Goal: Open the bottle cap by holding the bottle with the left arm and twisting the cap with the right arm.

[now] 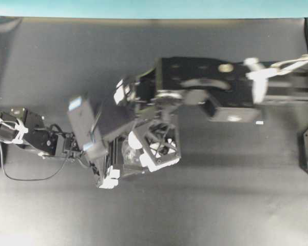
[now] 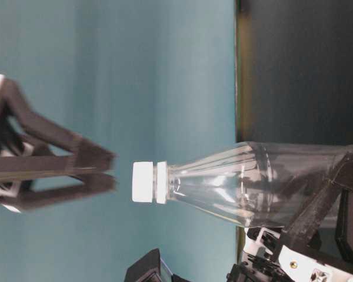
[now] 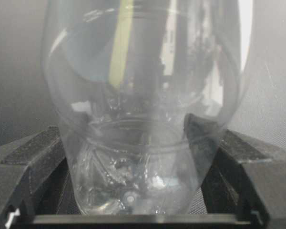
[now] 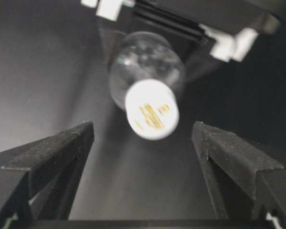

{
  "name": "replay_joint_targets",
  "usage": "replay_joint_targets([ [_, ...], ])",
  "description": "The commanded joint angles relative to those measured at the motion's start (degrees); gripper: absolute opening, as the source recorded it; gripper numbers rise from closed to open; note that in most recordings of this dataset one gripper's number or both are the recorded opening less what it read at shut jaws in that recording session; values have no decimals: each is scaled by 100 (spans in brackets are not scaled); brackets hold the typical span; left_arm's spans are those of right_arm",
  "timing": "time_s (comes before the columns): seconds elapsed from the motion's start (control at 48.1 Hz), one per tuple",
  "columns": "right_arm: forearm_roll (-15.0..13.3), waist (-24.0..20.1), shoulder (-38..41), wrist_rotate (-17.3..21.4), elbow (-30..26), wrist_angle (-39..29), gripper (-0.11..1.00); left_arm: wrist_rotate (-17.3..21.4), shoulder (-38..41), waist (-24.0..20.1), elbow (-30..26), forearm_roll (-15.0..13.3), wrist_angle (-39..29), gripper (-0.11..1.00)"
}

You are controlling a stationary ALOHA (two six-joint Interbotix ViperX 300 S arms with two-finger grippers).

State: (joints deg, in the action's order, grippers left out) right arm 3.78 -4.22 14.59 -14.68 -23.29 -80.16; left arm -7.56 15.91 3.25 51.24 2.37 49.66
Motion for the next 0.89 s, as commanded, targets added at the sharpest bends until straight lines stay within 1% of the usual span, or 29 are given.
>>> replay_joint_targets([
  [0.0,-149,-18,-325,703,-220,-97,80,-9,-62,18,-62,18,18,81],
  [0.042,-149,18,-334,1301,-334,-220,80,-9,-62,18,-62,18,18,81],
  [0.062,-149,53,-308,1837,-457,-299,80,-9,-62,9,-62,18,18,81],
  [0.146,-149,220,-158,3322,-844,-492,80,-9,-79,9,-79,18,18,81],
  [0.187,-132,290,-70,3911,-1020,-659,80,-9,-97,9,-97,18,18,81],
  [0.229,-105,316,18,4298,-1151,-853,80,-9,-97,18,-105,18,9,81],
  [0.312,26,299,202,4570,-1450,-1125,80,-9,-105,9,-114,18,9,81],
  [0.354,44,264,299,4711,-1582,-1169,80,-9,-105,9,-123,18,18,81],
  [0.437,44,202,510,5133,-1802,-1222,80,-9,-105,9,-114,26,9,81],
  [0.499,44,176,633,5370,-1863,-1292,80,-9,-114,9,-105,18,9,81],
  [0.707,79,62,870,5818,-1784,-1652,80,-9,-123,0,-88,18,18,81],
  [0.791,79,18,905,6047,-1749,-1600,80,-9,-123,0,-79,18,9,81],
  [0.874,79,-18,949,6108,-1617,-1450,80,-9,-123,0,-79,18,18,81],
])
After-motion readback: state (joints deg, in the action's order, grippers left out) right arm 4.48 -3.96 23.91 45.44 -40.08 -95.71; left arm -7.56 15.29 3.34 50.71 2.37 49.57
